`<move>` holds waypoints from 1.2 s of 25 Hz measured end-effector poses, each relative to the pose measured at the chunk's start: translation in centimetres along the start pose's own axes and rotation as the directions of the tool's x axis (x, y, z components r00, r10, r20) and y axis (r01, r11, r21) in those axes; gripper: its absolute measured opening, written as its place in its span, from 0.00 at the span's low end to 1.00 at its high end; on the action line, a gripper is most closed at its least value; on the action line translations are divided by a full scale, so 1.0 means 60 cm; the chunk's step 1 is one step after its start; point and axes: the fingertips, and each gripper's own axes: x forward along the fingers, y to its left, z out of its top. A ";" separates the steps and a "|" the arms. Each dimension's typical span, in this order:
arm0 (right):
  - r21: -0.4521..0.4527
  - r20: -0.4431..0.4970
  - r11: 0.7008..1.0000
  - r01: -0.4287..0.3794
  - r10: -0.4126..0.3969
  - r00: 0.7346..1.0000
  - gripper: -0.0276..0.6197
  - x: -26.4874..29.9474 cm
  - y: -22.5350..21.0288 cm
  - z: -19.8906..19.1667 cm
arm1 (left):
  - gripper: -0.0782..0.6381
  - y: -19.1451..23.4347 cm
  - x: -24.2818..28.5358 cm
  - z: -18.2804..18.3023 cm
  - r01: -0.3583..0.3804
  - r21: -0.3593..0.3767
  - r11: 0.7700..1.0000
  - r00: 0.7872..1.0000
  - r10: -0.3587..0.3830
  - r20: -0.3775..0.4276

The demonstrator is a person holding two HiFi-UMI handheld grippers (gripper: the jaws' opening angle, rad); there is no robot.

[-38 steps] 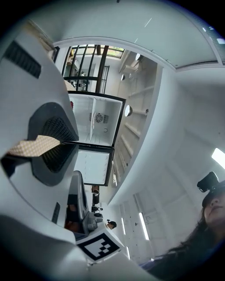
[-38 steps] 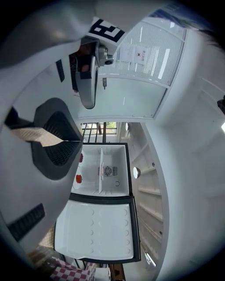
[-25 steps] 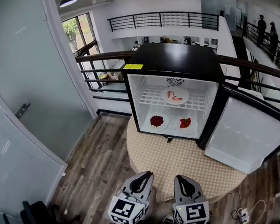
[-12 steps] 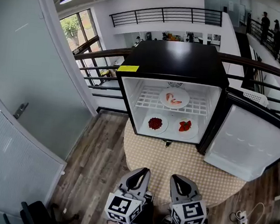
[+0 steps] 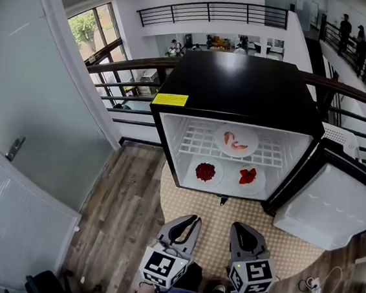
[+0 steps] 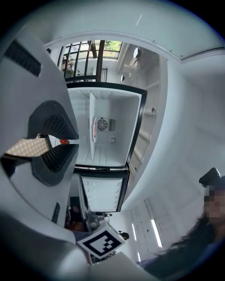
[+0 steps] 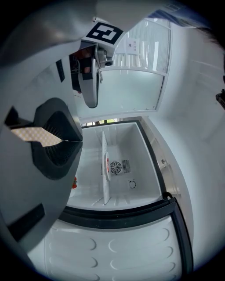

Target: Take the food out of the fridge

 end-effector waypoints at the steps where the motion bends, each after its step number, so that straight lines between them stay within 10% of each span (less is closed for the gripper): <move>1: 0.008 -0.004 1.000 0.011 -0.011 1.000 0.07 0.014 -0.005 -0.001 | 0.15 0.007 0.007 -0.001 0.013 0.000 1.000 1.000 -0.013 0.003; 30: 0.282 -0.279 0.958 0.050 0.032 0.960 0.07 0.367 -0.072 -0.102 | 0.18 0.229 0.223 -0.191 0.127 -0.231 0.964 0.961 -0.177 -0.211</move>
